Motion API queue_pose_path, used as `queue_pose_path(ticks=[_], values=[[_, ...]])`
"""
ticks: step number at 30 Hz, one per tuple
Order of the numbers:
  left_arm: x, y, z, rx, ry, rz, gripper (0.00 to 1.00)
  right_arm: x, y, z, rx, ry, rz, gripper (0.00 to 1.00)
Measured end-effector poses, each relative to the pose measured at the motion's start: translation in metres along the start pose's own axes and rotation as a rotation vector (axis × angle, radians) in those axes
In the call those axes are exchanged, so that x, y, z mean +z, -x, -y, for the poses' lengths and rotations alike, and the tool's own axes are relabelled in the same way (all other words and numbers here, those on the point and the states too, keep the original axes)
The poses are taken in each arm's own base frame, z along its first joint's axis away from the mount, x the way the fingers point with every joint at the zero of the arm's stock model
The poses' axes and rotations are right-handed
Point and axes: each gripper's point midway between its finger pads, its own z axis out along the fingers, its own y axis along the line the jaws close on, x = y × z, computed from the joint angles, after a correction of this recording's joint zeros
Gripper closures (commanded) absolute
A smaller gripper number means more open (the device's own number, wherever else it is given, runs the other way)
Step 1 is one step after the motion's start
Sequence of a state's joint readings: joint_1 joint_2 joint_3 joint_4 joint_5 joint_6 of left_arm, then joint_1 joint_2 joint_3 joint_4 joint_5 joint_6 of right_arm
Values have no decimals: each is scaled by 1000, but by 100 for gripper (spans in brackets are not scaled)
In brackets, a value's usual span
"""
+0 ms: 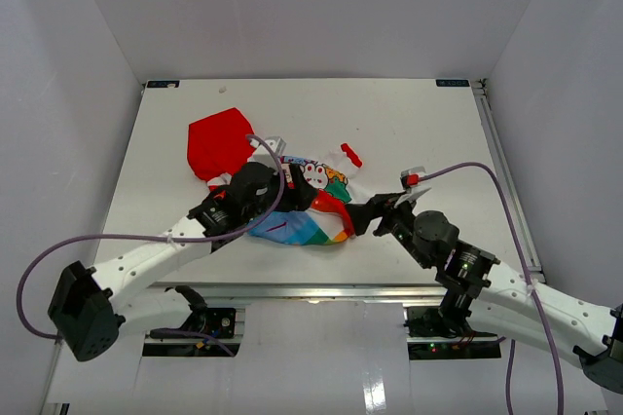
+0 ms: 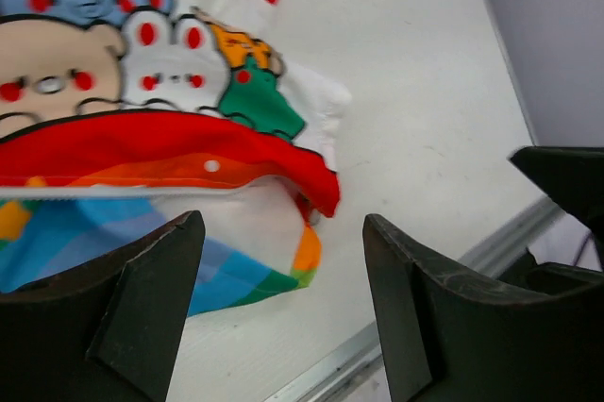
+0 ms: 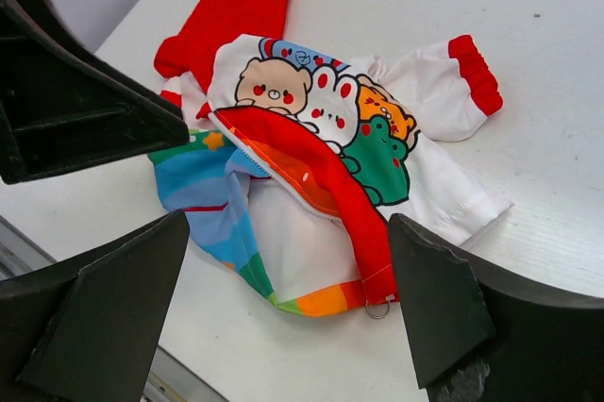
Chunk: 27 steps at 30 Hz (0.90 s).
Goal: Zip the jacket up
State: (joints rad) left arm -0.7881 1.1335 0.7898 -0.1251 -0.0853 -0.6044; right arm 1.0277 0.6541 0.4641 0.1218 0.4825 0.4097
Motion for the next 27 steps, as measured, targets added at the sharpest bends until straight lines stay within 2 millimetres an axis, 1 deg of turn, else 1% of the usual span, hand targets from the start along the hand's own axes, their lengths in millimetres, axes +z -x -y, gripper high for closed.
queue_pose_path(ticks=[2, 4, 5, 7, 8, 9, 10, 12, 13, 14, 15, 16, 18, 19, 21, 22, 24, 27], values=[[-6, 2, -24, -27, 91, 20, 18, 6, 2, -4, -38, -3, -25, 8], [-10, 0, -56, -58, 199, 28, 18, 16, 6, -12, -78, -2, -59, 7], [-11, 1, -76, -83, 256, 37, 18, 25, 6, -18, -108, -3, -94, 6], [-15, -6, -119, -154, 362, 43, 18, 49, 19, -38, -151, 17, -121, 5], [-19, -11, -144, -194, 426, 48, 18, 65, 25, -49, -172, 28, -131, 5], [-22, -17, -162, -231, 472, 50, 19, 79, 26, -58, -196, 40, -148, 4], [-25, -25, -176, -263, 501, 47, 19, 92, 25, -66, -220, 54, -169, 3], [-28, -45, -195, -318, 537, 25, 22, 117, 20, -78, -259, 81, -202, 1], [-29, -56, -204, -342, 555, 8, 25, 129, 14, -82, -277, 91, -223, 0], [-30, -66, -212, -365, 572, -9, 30, 140, 6, -84, -295, 100, -246, 0], [-29, -74, -219, -386, 583, -21, 38, 149, -6, -85, -311, 107, -275, 0], [-28, -78, -224, -404, 585, -19, 47, 159, -19, -83, -330, 110, -306, 0], [-25, -76, -226, -419, 570, -4, 65, 171, -50, -75, -360, 116, -382, 1], [-24, -75, -227, -425, 563, 1, 71, 176, -67, -70, -373, 118, -423, 3], [-27, -84, -228, -433, 562, -11, 87, 181, -97, -60, -390, 123, -504, 9], [-29, -87, -228, -436, 562, -14, 92, 184, -110, -56, -398, 126, -538, 11], [-35, -87, -226, -435, 551, 5, 99, 190, -131, -49, -412, 125, -587, 21], [-46, -74, -219, -428, 529, 69, 100, 196, -154, -39, -428, 111, -644, 40]])
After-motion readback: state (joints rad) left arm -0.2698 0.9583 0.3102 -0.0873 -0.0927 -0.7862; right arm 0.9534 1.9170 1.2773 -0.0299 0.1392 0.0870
